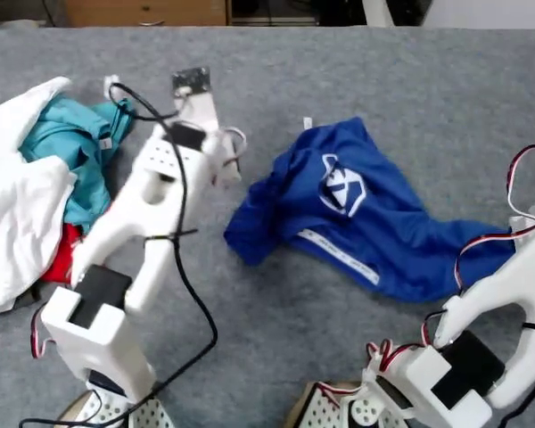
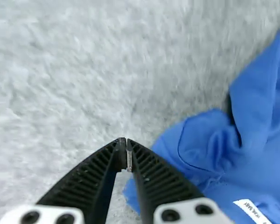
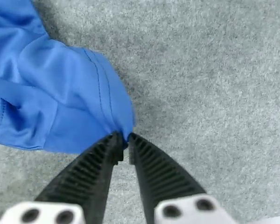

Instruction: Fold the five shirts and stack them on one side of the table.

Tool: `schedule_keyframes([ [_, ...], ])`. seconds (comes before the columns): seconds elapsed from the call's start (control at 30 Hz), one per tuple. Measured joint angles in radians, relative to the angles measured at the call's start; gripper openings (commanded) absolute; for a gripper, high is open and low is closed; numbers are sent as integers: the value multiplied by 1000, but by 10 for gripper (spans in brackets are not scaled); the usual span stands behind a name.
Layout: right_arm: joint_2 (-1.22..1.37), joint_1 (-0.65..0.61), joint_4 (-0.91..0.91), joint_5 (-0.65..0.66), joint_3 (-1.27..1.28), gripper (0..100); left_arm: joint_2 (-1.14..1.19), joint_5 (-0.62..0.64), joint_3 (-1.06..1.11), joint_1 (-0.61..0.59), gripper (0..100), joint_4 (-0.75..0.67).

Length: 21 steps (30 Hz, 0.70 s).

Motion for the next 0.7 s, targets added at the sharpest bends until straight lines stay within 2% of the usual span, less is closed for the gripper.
schedule_keyframes([
  [0.13, 0, -38, -3, 40, 0, 230, -31, 34, -146, -114, 19, 140],
  [0.33, -80, -207, -3, 123, 0, 194, -249, 46, -232, -259, 19, 239],
  [0.53, -144, -531, -3, 129, 2, 48, -479, 46, -178, -462, 19, 275],
  [0.7, -123, -859, -44, 129, 15, 38, -614, 49, -20, -687, 19, 264],
])
